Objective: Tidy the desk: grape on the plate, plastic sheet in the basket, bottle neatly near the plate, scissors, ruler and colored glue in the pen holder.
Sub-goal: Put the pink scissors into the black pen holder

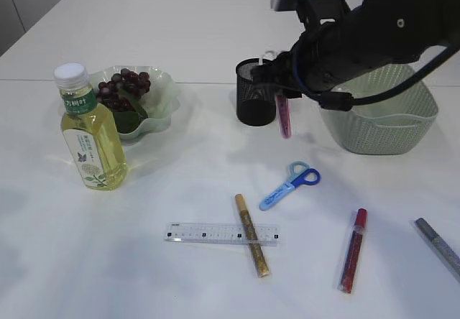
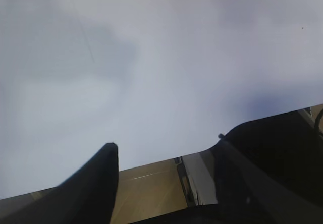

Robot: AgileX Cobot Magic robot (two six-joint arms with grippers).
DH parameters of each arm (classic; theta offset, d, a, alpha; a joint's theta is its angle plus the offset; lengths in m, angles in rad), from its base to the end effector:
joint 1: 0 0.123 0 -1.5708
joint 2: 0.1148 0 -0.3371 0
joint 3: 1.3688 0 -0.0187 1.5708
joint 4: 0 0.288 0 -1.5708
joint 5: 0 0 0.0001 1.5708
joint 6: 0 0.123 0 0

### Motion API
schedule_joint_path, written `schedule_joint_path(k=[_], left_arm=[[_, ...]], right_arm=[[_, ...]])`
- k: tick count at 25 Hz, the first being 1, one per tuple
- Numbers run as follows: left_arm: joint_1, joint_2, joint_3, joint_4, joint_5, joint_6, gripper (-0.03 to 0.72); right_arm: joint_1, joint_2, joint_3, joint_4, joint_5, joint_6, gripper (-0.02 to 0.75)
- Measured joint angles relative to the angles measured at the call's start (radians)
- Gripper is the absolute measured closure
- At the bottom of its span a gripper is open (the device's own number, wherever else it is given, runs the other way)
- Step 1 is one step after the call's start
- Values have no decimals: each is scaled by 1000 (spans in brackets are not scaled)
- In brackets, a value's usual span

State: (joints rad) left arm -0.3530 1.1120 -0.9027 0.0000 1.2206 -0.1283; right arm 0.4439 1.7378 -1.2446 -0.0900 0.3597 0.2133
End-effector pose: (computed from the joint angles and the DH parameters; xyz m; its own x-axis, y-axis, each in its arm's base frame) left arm 0.1897 -0.0699 0.3040 -0.9508 0.2139 -0.2243 0.2259 0.9737 -0.0289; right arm 0.4120 0.1916 0.2651 -0.6724 -0.1773 -0.7186 -0.3248 0.9431 0.0712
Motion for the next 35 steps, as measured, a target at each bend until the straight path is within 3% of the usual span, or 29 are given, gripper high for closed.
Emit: schedule_joint_path(k=[9, 20, 35], left_arm=[[0, 0, 0, 0, 0, 0, 253], [0, 0, 0, 0, 0, 0, 253], [0, 0, 0, 85, 0, 0, 253]], right_arm=[[-2, 0, -23, -94, -145, 0, 549], [-41, 5, -113, -98, -331, 0, 549], [-97, 307, -319, -154, -480, -2, 549]])
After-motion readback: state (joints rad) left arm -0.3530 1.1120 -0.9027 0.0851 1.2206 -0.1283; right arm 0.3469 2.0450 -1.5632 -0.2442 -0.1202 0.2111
